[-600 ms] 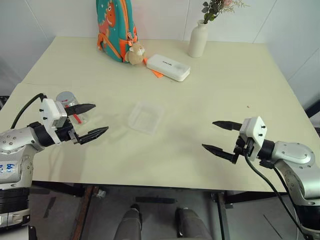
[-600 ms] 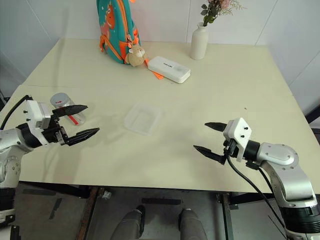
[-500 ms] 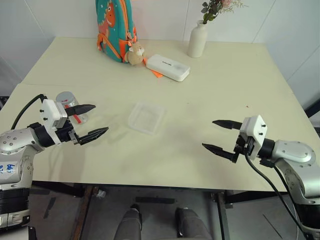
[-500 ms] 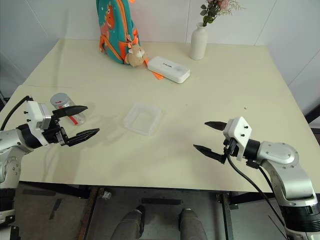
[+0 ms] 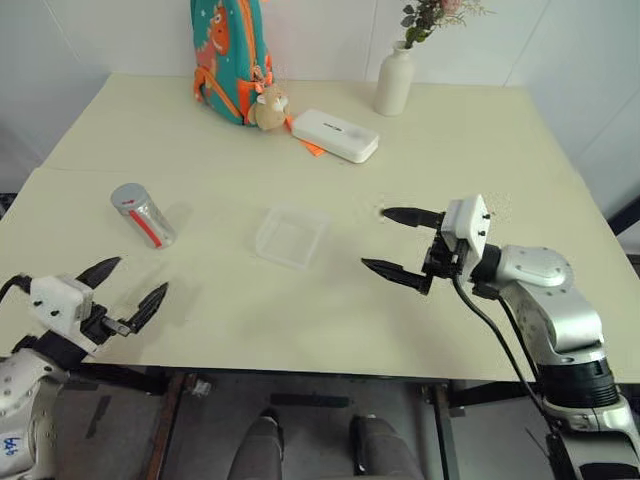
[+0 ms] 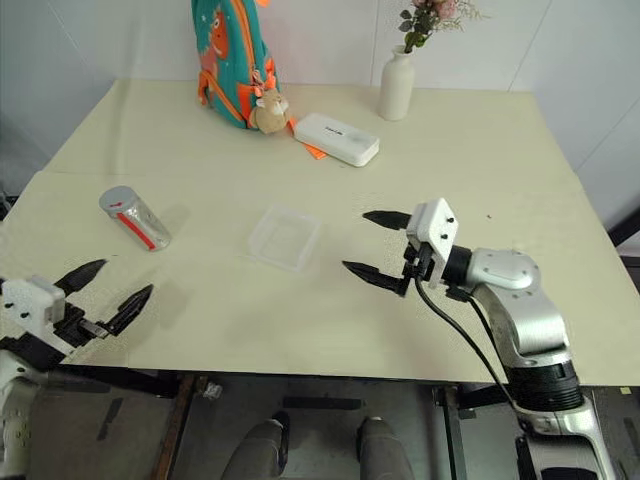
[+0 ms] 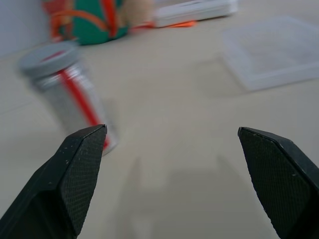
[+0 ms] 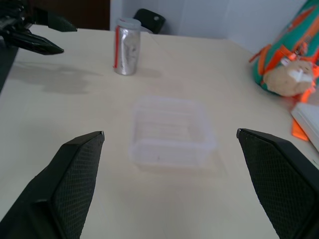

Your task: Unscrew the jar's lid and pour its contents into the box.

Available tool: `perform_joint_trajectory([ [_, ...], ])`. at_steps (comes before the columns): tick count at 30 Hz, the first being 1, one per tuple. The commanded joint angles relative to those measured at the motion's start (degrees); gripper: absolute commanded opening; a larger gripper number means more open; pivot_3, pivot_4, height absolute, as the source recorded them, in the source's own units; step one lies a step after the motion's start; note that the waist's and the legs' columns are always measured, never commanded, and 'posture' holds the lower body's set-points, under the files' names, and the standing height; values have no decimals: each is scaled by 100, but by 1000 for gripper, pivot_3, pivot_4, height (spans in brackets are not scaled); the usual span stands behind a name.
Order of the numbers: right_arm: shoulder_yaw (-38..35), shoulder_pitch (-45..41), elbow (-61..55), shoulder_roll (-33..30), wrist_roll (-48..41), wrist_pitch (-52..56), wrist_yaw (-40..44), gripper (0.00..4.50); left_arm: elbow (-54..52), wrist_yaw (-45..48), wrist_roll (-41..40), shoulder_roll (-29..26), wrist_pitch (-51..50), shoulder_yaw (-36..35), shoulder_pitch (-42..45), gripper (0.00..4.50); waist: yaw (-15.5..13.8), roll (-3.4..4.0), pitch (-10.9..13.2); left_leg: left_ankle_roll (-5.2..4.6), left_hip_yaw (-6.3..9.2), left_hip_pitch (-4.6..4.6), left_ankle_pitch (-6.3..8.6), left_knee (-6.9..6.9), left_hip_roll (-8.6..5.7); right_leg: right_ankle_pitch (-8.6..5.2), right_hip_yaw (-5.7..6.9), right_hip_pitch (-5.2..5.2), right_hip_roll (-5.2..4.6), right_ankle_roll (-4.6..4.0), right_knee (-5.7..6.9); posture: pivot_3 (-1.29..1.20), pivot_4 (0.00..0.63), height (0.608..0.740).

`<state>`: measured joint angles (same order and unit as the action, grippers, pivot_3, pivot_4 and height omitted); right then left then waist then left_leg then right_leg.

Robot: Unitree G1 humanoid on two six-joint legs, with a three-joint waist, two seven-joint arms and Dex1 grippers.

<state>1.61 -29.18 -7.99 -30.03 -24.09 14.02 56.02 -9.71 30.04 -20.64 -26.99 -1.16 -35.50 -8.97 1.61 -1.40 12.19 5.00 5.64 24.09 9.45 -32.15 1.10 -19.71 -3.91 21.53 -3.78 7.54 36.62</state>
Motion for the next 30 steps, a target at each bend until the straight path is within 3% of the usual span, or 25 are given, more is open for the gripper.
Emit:
perform_joint_trajectory([
  [1, 129, -339, -45, 303, -108, -82, -21, 4500, -161, -1165, 249, 473, 179, -233, 243, 4491, -42, -1, 0, 0, 1, 1, -1, -3, -1, 1, 1, 0, 0, 2, 0, 0, 150, 740],
  [11, 380, -676, -139, 761, -10, -68, -189, 4500, 891, -1687, 665, 630, 612, 653, 1693, 4491, -117, -9, -6, -1, 2, 2, -12, -13, -1, 23, 2, -4, 8, 5, -4, 0, 150, 740],
  [30, 417, -691, -301, 945, -29, -46, -441, 4500, 1996, -2854, 1089, 754, 540, 1189, 2976, 4491, -1, -10, -6, 4, 5, 1, -12, -10, 1, 24, 1, 5, 14, 11, 25, 0, 150, 740],
])
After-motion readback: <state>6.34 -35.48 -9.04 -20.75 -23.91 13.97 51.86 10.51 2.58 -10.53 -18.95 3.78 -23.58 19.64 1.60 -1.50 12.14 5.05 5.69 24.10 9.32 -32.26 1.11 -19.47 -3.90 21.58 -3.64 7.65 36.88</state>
